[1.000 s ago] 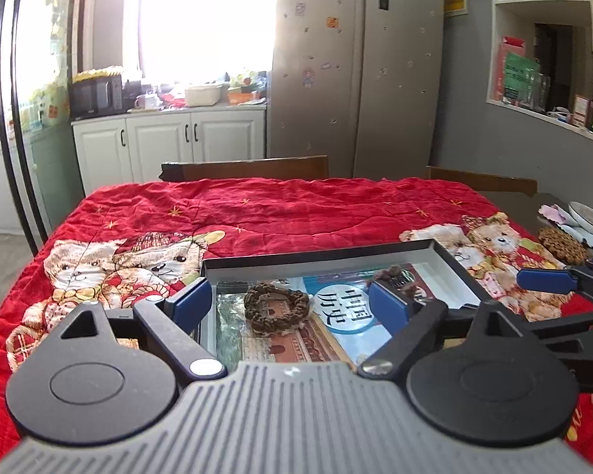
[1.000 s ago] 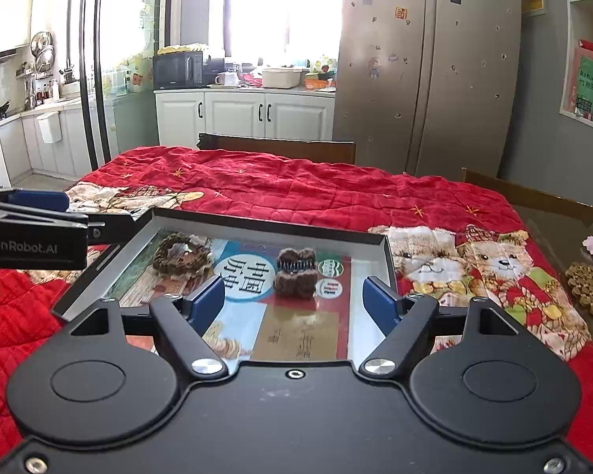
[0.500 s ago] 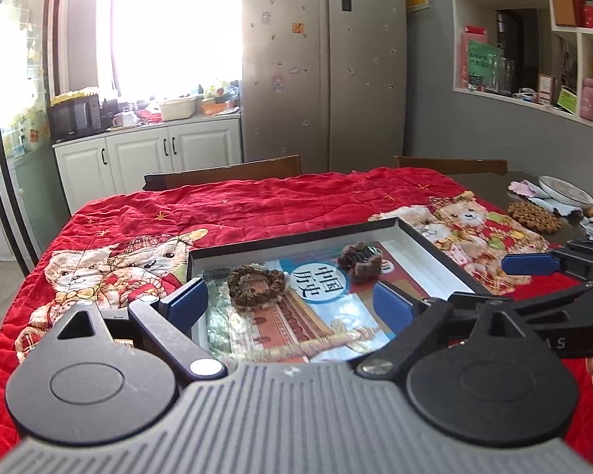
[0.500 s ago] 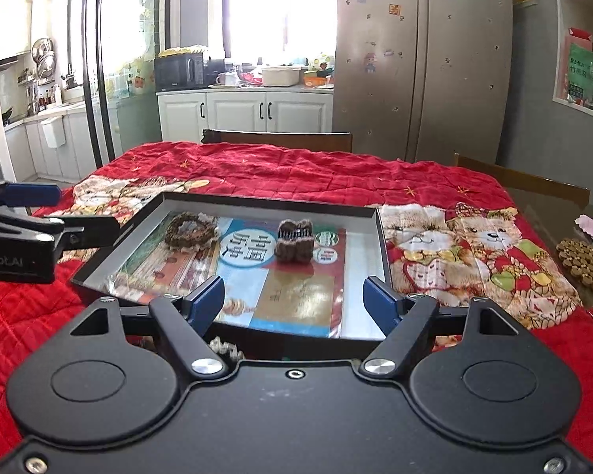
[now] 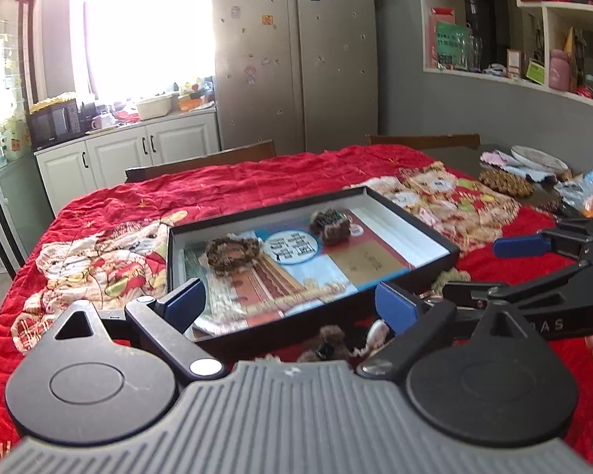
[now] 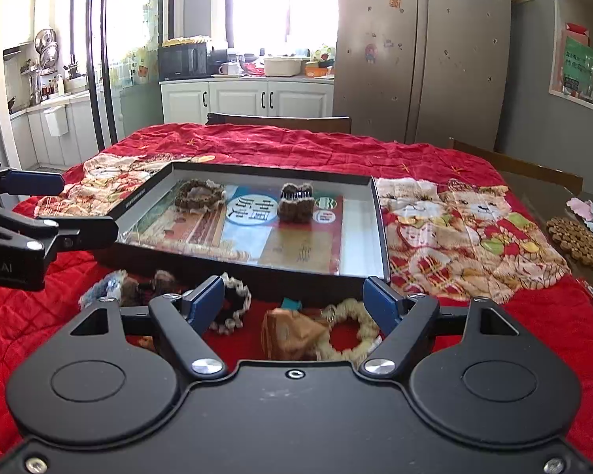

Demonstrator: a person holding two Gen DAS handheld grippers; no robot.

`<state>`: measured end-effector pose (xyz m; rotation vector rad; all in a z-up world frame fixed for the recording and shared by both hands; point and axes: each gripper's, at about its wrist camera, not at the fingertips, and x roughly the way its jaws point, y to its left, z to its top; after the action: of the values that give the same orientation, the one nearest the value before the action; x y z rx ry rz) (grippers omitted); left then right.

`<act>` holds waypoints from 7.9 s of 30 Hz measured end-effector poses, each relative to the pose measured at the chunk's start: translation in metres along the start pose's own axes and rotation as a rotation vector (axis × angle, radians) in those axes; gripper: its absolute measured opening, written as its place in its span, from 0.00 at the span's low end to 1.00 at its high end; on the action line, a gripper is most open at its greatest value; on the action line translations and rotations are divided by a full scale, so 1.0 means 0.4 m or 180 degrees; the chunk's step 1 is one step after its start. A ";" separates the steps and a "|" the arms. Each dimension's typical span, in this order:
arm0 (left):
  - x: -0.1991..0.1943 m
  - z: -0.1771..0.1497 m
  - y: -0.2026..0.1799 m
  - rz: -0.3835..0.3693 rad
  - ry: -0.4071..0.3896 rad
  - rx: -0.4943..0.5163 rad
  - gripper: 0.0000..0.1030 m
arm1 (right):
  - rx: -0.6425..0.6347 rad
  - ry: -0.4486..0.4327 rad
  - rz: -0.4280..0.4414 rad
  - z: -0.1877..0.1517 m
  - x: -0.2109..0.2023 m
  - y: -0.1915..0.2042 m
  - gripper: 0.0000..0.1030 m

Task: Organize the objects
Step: 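Withdraw both open tools from the box back toward the remaining items, then close the left tool on the blue binder clip and lift it, then grasp the brown paper pyramid with the right tool while the left tool holds the binder clip, then carry the binder clip and paper pyramid over the black box, then lower and open the left tool releasing the binder clip while the right tool holds the pyramid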

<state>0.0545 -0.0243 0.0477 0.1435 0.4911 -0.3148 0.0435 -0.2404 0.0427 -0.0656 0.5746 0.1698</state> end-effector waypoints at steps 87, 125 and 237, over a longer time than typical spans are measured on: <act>-0.025 -0.206 -0.003 -0.0553 0.0532 0.0030 0.27 | -0.0001 0.0255 0.0778 -0.104 0.084 0.124 0.34; 0.241 0.176 0.063 -0.0181 0.0059 -0.0285 0.28 | -0.0027 -0.0492 0.0023 0.249 0.191 -0.062 0.34; 0.521 0.139 0.051 0.0081 0.0373 -0.0382 0.71 | 0.0235 0.0076 -0.0104 0.190 0.539 -0.132 0.56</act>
<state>0.2595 -0.0715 -0.0035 0.0516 0.6224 -0.2521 0.2716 -0.2535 -0.0107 -0.0054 0.6029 0.1161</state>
